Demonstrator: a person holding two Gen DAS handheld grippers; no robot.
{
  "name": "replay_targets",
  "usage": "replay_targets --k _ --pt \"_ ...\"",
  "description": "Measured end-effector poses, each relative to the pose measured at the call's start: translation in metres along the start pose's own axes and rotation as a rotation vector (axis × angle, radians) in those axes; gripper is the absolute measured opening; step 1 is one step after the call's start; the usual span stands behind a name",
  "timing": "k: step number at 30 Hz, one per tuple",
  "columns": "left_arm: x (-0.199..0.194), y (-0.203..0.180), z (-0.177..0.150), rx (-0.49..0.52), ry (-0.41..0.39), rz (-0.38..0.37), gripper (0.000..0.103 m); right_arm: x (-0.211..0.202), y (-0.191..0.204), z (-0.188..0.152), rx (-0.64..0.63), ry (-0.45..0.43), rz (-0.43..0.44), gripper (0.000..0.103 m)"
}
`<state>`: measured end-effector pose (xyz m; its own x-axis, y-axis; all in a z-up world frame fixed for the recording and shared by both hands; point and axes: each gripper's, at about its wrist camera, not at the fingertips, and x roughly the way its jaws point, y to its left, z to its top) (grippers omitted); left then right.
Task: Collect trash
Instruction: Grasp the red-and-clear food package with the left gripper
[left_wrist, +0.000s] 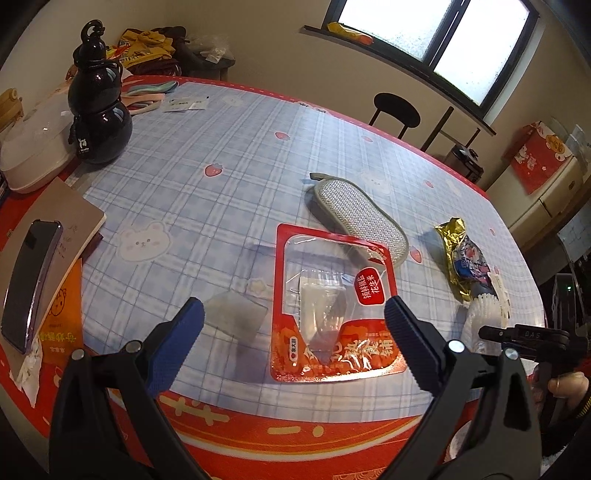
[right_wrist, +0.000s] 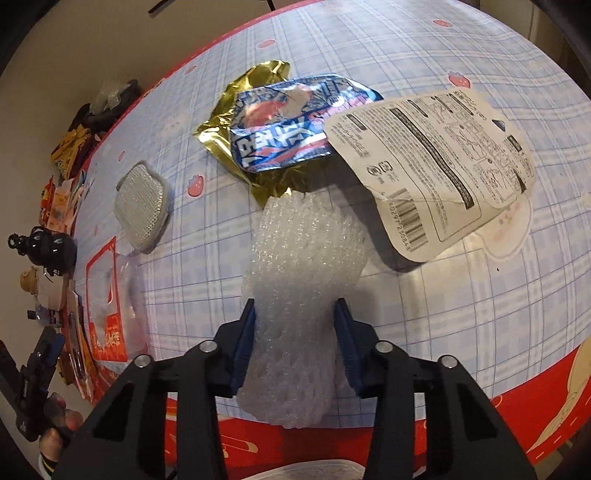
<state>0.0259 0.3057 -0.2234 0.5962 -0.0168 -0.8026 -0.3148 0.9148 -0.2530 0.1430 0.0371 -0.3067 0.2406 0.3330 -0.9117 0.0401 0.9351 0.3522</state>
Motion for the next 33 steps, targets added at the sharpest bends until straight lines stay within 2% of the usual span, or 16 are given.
replay_targets --k 7,12,23,25,26,28,33 --pt "0.007 0.004 0.005 -0.007 0.01 0.007 0.095 -0.022 0.04 0.003 -0.14 -0.069 0.09 0.03" --pt "0.012 0.006 0.006 -0.004 0.022 0.011 0.093 -0.033 0.055 0.008 -0.209 -0.128 0.087 0.03" --pt "0.029 0.012 0.008 -0.011 0.06 0.01 0.089 -0.049 0.059 0.014 -0.257 -0.202 0.063 0.03" --pt "0.036 0.012 0.008 -0.01 0.074 0.01 0.085 -0.052 0.058 0.014 -0.259 -0.211 0.061 0.03" --pt "0.039 0.012 0.008 -0.011 0.083 0.013 0.079 -0.052 0.058 0.015 -0.258 -0.214 0.059 0.03" --pt "0.05 0.013 0.008 -0.019 0.107 0.016 0.076 -0.053 0.057 0.013 -0.26 -0.218 0.056 0.03" --pt "0.07 0.011 0.005 -0.004 0.152 0.048 0.048 -0.057 0.05 0.009 -0.248 -0.229 0.049 0.03"
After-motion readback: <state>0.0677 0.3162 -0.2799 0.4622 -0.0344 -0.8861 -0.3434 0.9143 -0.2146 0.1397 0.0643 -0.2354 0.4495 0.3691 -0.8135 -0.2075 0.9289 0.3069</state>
